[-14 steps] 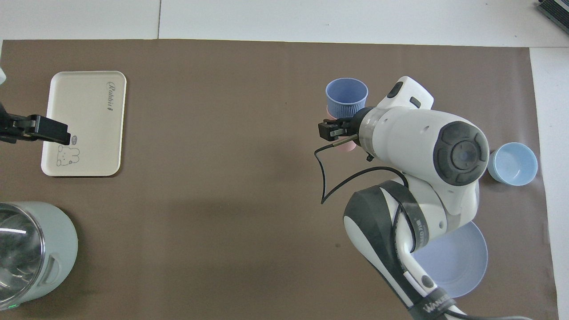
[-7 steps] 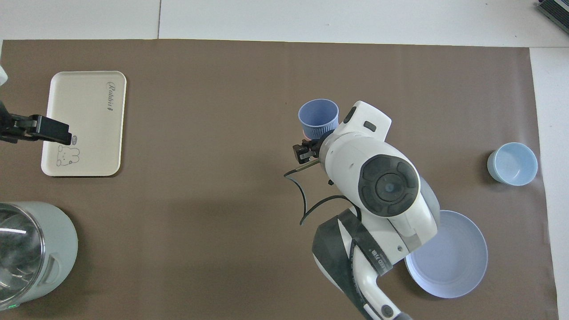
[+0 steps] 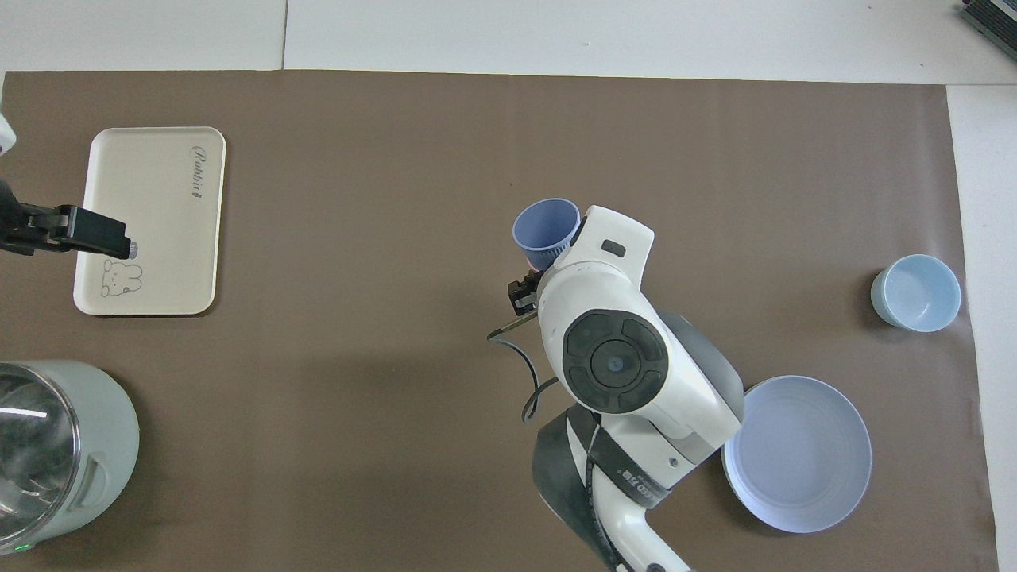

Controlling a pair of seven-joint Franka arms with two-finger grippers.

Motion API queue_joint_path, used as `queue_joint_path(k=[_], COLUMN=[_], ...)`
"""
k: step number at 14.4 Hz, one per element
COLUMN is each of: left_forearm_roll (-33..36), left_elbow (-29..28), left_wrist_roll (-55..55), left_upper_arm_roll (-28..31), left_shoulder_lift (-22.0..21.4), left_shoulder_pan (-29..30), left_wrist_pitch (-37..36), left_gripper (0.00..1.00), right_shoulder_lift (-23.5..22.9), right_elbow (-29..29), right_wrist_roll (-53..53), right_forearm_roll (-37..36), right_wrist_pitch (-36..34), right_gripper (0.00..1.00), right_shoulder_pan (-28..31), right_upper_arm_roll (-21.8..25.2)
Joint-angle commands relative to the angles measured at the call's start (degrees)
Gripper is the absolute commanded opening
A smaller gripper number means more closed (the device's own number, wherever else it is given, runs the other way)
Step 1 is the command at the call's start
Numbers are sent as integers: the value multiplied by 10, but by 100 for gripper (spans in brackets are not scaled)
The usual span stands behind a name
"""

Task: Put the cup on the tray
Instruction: 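Carry the cup with the right gripper toward the table center, then reach the left gripper to the cup held by the right gripper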

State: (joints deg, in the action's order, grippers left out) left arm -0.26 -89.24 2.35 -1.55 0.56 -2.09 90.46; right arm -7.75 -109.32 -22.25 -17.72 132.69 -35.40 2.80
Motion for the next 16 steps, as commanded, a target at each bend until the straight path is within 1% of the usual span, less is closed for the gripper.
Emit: queue_joint_path(k=[1, 3, 5, 6, 7, 9, 10, 11, 14, 16], left_forearm_roll=[-39, -63, -100, -112, -116, -122, -146, -167, -211, -234], left_elbow=[-11, -7, -1, 0, 10, 66, 98, 120, 126, 126], left_wrist_roll=[-15, -33, -86, -121, -149, -232, -280, -318, -414, -447], left_upper_arm_roll=[3, 2, -5, -11, -11, -13, -12, -12, -13, -14], left_shoulder_lift=[-11, -5, 6, 18, 39, 93, 123, 147, 183, 194], left_shoulder_pan=[-6, -7, -13, -33, -55, -98, -122, -144, -193, -212], left_wrist_pitch=[14, 25, 46, 63, 66, 74, 89, 109, 202, 242], left_gripper=[100, 100, 100, 99, 99, 94, 93, 90, 82, 77], right_shoulder_lift=[-21, -26, -28, -28, -28, -29, -29, -29, -29, -29], right_elbow=[41, 52, 62, 62, 62, 62, 62, 62, 61, 61], right_wrist_roll=[-29, -31, -31, -31, -31, -31, -31, -31, -31, -31], right_forearm_roll=[-21, -23, -23, -24, -26, -27, -27, -27, -27, -27], right_wrist_pitch=[-35, -40, -51, -51, -51, -49, -48, -48, -48, -47], right_gripper=[0, 0, 0, 0, 0, 0, 0, 0, 0, 0], right_shoulder_pan=[-14, -14, -14, -15, -15, -14, -14, -14, -14, -14], right_upper_arm_roll=[1, 1, 0, 1, 0, 0, 0, 1, 1, 1])
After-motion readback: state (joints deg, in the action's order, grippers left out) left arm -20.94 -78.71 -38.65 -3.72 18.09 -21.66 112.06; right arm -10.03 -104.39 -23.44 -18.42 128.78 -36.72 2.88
